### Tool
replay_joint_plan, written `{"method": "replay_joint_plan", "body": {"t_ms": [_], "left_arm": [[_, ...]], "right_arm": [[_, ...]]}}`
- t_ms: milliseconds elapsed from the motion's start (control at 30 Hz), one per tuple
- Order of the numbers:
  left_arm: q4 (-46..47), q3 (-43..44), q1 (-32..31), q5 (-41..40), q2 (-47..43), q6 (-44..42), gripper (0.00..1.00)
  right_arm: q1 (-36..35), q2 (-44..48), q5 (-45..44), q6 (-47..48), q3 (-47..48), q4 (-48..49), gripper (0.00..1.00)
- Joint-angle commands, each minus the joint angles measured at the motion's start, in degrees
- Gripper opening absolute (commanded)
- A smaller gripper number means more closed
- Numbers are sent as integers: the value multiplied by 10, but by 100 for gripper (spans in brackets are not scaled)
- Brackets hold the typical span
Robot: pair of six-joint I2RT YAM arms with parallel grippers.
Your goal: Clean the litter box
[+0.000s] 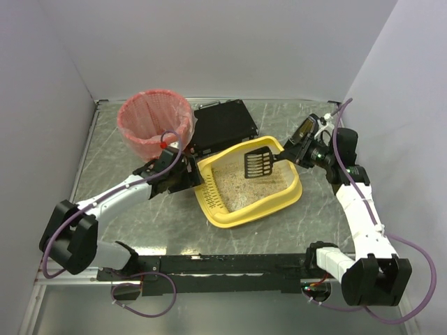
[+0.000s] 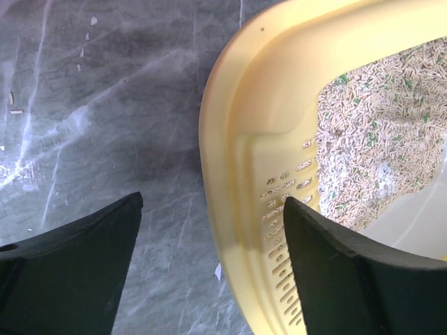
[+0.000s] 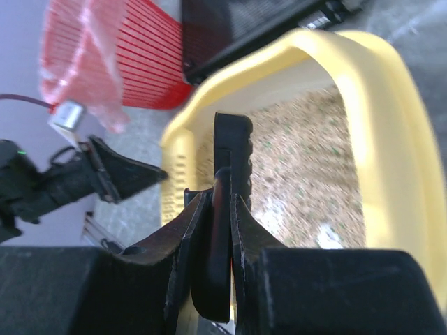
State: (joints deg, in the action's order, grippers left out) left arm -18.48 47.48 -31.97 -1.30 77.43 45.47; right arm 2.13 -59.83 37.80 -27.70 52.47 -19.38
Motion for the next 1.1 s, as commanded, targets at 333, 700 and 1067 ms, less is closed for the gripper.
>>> {"method": "replay_joint_plan", "body": {"t_ms": [333, 700, 1067], "left_arm": [[12, -23, -7, 15, -109, 22, 97], [-1, -50, -10, -20, -162, 42, 97], [-119, 4, -10, -97, -240, 44, 97]], "right_arm": [[-195, 0, -259, -103, -13, 18, 0], [-222, -43, -326, -166, -23, -14, 17], [-223, 32, -423, -46, 145, -157, 100]]}}
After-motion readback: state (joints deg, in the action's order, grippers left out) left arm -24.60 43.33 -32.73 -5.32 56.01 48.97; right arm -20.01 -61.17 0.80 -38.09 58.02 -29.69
